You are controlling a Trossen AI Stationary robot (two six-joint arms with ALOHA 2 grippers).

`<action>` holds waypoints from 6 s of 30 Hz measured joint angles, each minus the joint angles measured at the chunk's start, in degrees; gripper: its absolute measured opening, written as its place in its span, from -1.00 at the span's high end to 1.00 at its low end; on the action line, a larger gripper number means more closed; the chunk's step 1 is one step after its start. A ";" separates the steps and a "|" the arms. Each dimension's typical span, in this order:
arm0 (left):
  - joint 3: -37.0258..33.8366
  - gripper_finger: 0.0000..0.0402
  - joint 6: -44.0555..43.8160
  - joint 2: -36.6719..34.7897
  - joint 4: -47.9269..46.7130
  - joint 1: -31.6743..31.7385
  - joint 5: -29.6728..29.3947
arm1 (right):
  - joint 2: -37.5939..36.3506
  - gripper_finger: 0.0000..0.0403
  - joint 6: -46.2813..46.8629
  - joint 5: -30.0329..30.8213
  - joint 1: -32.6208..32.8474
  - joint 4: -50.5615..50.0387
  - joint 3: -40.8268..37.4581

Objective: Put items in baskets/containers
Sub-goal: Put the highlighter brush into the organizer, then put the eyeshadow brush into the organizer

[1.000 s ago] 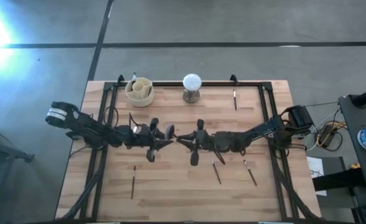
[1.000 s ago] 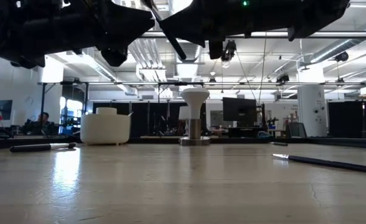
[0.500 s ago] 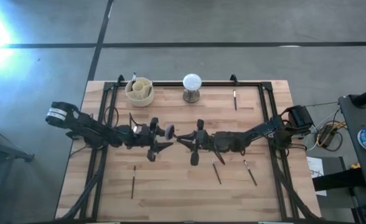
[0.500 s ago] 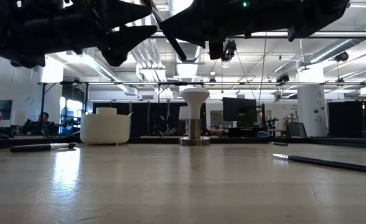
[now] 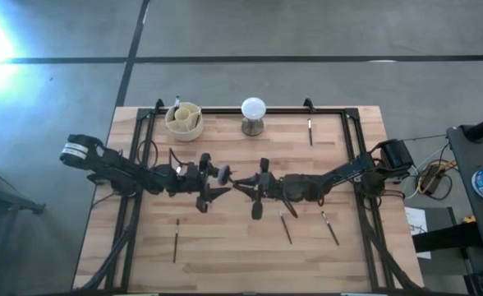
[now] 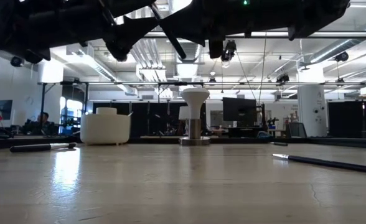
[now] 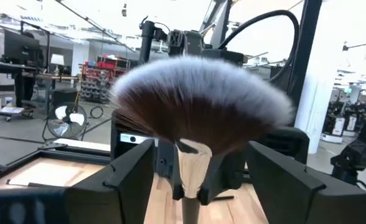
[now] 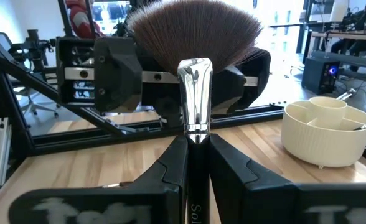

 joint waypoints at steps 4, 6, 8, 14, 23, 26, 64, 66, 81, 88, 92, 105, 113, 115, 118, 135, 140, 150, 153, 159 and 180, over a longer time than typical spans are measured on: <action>0.76 -0.22 -0.04 0.00 -0.07 -0.02 -0.65 | -0.02 0.79 0.00 0.03 -0.01 0.20 0.04; 1.47 -0.22 -0.35 0.00 -0.15 -0.04 -2.30 | 0.00 0.79 0.00 0.03 -0.01 0.20 0.04; 2.29 -0.21 -0.40 -0.02 -1.32 -0.04 -4.11 | -0.02 0.79 0.00 0.03 -0.01 0.22 0.04; 3.95 0.00 -0.68 -0.02 -4.77 -0.07 -9.16 | 0.33 0.79 -0.22 0.63 -0.03 0.49 0.04; 4.30 0.78 -0.47 -0.02 -4.27 -0.32 -10.51 | 1.30 0.79 -1.50 2.56 -0.10 0.47 0.07; 4.27 0.78 -0.01 -0.04 -4.28 -0.34 -11.33 | 1.33 0.78 -1.88 2.61 -0.10 0.44 0.07; 27.25 0.97 4.04 -4.36 -61.18 55.40 -11.86 | 0.10 0.96 -2.45 15.59 3.39 -16.35 0.04; 28.24 0.97 3.82 -2.44 -62.92 56.10 -11.44 | -0.04 0.96 -3.72 15.62 3.50 -16.29 0.04; 27.27 0.93 1.58 4.76 -62.66 58.30 -11.86 | -0.39 0.96 -5.97 15.55 3.88 -16.48 0.04; 27.22 0.57 -0.19 3.35 -67.01 58.30 -11.86 | -0.39 0.96 -6.12 15.55 4.14 -16.49 0.04; 27.21 0.48 -0.57 0.99 -70.67 58.11 -11.91 | -0.39 0.96 -6.81 15.52 4.28 -16.61 0.04; 20.42 0.93 0.33 -17.16 -73.93 43.93 -11.42 | -8.31 0.96 -4.67 20.09 6.56 -29.84 -0.21; 1.83 1.00 0.07 -22.96 -49.68 26.91 -11.36 | -16.18 0.96 1.14 30.52 12.34 -36.17 -6.20; -2.65 1.00 0.12 -23.08 -42.06 23.10 -11.36 | -18.36 0.96 3.71 30.88 13.57 -36.24 -8.71; -8.06 1.00 0.54 -22.95 -33.11 18.47 -11.33 | -22.09 0.96 8.99 30.91 15.16 -37.90 -12.67; -14.83 1.00 0.55 -20.96 -25.88 12.53 -11.40 | -39.15 0.84 45.21 33.38 7.71 -64.82 -25.75; -14.75 1.00 0.53 -20.68 -25.81 12.55 -11.40 | -41.00 0.67 39.64 23.33 -10.69 -66.51 -25.24; -14.81 1.00 0.96 -20.46 -25.90 12.55 -11.40 | -34.89 0.45 24.20 -1.41 -48.43 -59.75 -23.31; -14.81 1.00 0.98 -20.46 -25.88 12.55 -11.40 | -30.55 0.45 22.79 -2.66 -52.77 -59.41 -22.43; -14.81 1.00 0.99 -20.46 -25.86 12.55 -11.40 | -21.32 0.48 21.46 -3.84 -55.10 -56.67 -20.71; -14.00 1.00 -3.93 -20.48 -27.45 12.64 -11.33 | -17.33 0.92 19.07 -9.47 -52.27 -59.73 -18.60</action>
